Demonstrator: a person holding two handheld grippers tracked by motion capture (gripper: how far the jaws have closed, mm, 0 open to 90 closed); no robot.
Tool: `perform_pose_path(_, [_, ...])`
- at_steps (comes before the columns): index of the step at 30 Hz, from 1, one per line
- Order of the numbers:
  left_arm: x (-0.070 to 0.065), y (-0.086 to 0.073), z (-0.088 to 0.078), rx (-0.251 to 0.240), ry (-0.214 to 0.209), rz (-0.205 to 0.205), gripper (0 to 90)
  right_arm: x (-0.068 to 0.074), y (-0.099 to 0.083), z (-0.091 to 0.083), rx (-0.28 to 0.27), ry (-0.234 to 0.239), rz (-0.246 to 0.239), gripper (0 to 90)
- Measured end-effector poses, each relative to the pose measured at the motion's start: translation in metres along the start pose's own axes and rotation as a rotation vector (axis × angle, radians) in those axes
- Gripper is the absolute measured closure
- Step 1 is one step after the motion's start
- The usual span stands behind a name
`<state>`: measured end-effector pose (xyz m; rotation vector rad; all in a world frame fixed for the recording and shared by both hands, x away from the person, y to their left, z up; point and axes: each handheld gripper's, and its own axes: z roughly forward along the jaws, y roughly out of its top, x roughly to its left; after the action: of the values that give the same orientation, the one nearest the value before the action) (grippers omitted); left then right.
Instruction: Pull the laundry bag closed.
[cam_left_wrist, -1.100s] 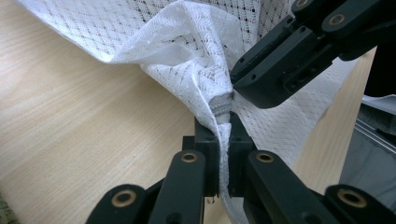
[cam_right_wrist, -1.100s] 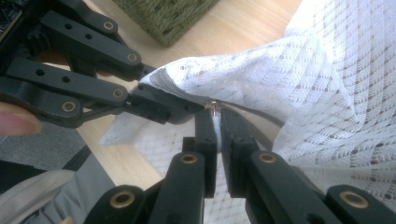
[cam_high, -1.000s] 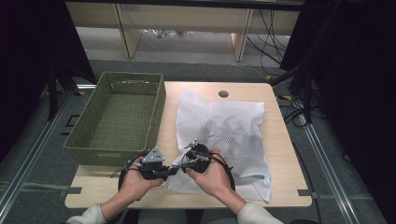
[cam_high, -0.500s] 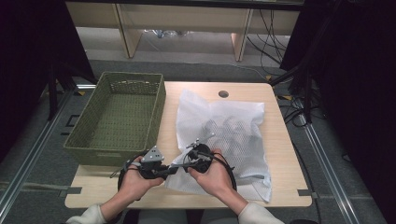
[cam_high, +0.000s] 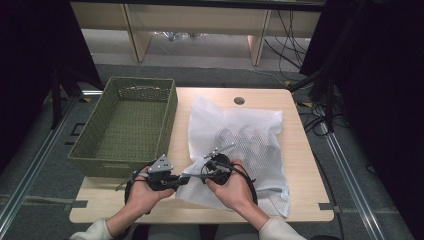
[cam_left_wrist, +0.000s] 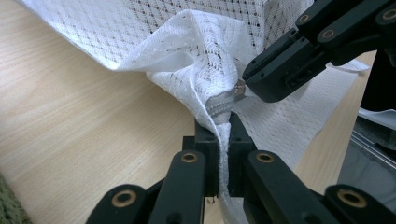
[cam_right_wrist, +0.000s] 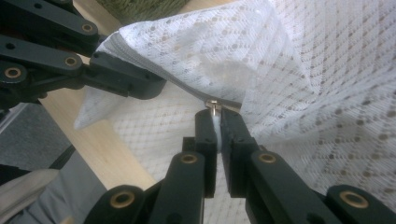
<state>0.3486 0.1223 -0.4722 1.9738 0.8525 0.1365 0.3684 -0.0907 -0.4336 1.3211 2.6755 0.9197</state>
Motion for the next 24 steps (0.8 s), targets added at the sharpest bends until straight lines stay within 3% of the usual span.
perform_pose_path(3, [0.0,0.0,0.0,-0.003,0.003,0.015,87.2,-0.002,-0.001,0.0,-0.005,-0.002,-0.02,87.2])
perform_pose_path(4, [0.0,0.0,0.0,-0.002,0.002,-0.006,87.2,-0.001,-0.001,-0.001,0.002,-0.003,-0.003,87.2])
perform_pose_path(5, [0.001,0.0,-0.001,-0.002,0.009,0.013,87.3,-0.004,-0.001,0.0,-0.01,-0.006,-0.036,87.2])
perform_pose_path(7, [0.002,0.001,-0.002,-0.003,0.018,0.034,87.2,-0.004,-0.002,0.0,0.001,0.013,0.0,87.2])
perform_pose_path(9, [0.001,0.001,-0.001,-0.018,0.015,0.017,87.2,-0.007,-0.003,-0.001,0.002,0.012,-0.021,87.2])
perform_pose_path(11, [0.001,0.001,-0.001,-0.02,0.016,0.015,87.2,-0.006,-0.004,-0.003,-0.002,-0.004,0.006,87.2])
perform_pose_path(14, [0.001,0.001,-0.002,-0.014,0.02,0.003,87.2,-0.007,-0.005,-0.003,0.002,-0.006,0.002,87.2])
perform_pose_path(15, [0.002,0.001,-0.002,-0.015,0.02,0.02,87.2,-0.007,-0.006,-0.002,0.001,-0.007,0.002,87.2])
perform_pose_path(24, [0.003,0.001,-0.003,-0.014,0.022,0.021,87.2,-0.011,-0.008,-0.005,0.003,-0.015,0.002,87.2])
